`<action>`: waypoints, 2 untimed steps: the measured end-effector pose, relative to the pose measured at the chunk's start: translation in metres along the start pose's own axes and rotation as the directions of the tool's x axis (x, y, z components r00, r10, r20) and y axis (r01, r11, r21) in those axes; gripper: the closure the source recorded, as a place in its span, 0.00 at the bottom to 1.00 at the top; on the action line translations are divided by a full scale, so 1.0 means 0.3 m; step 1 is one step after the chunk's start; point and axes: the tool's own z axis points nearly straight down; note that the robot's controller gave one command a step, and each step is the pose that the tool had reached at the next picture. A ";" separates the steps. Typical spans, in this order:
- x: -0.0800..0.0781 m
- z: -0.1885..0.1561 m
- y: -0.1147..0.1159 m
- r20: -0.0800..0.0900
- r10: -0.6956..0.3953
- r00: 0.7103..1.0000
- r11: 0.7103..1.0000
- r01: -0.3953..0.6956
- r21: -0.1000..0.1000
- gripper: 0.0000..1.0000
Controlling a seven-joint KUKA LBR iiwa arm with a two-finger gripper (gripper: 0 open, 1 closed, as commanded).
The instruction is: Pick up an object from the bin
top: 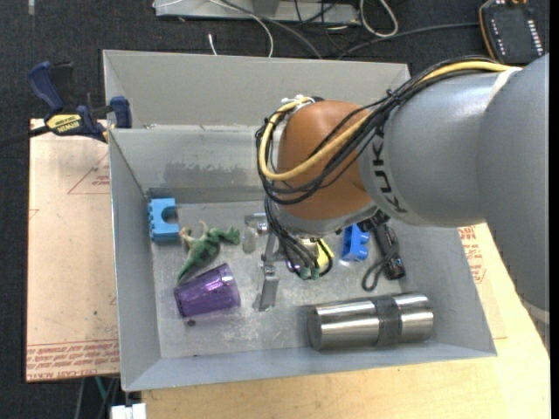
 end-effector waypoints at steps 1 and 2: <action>-0.007 -0.014 -0.003 0.008 0.004 1.000 1.000 -0.004 -0.001 0.00; -0.224 0.264 0.176 0.015 -0.297 0.955 0.955 0.297 0.000 0.00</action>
Offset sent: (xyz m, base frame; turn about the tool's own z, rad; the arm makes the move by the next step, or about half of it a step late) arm 0.0638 0.0518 -0.0811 -0.3038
